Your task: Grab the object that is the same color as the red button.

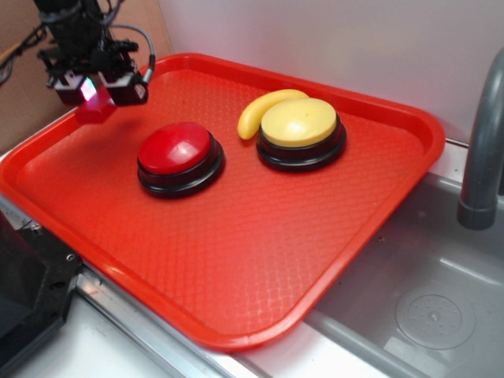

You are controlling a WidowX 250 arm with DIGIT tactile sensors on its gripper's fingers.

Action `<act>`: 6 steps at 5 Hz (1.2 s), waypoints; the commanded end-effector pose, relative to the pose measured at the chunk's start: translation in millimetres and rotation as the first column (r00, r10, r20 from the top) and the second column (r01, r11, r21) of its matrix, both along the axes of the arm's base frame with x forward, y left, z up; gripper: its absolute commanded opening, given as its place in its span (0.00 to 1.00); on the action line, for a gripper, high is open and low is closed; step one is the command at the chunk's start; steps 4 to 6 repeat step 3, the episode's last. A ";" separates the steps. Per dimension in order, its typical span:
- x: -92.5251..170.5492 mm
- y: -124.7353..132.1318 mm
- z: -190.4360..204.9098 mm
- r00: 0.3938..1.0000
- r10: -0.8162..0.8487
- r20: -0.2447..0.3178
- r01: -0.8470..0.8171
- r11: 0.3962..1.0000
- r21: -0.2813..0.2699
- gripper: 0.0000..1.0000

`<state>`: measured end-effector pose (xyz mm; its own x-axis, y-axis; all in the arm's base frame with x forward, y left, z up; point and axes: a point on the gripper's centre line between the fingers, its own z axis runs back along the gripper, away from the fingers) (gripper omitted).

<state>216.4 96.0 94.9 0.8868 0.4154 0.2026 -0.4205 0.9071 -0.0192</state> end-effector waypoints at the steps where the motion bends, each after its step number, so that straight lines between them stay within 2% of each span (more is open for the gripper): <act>1: -14.6 -60.5 74.9 0.928 -0.372 -0.018 0.369 0.926 -0.082 0.00; 2: -26.7 -87.6 88.6 0.885 -0.466 0.009 0.464 0.878 -0.114 0.00; 3: -38.4 -91.3 85.4 0.863 -0.504 0.022 0.505 0.862 -0.040 0.00; 6: -38.4 -91.3 85.4 0.863 -0.504 0.022 0.505 0.862 -0.040 0.00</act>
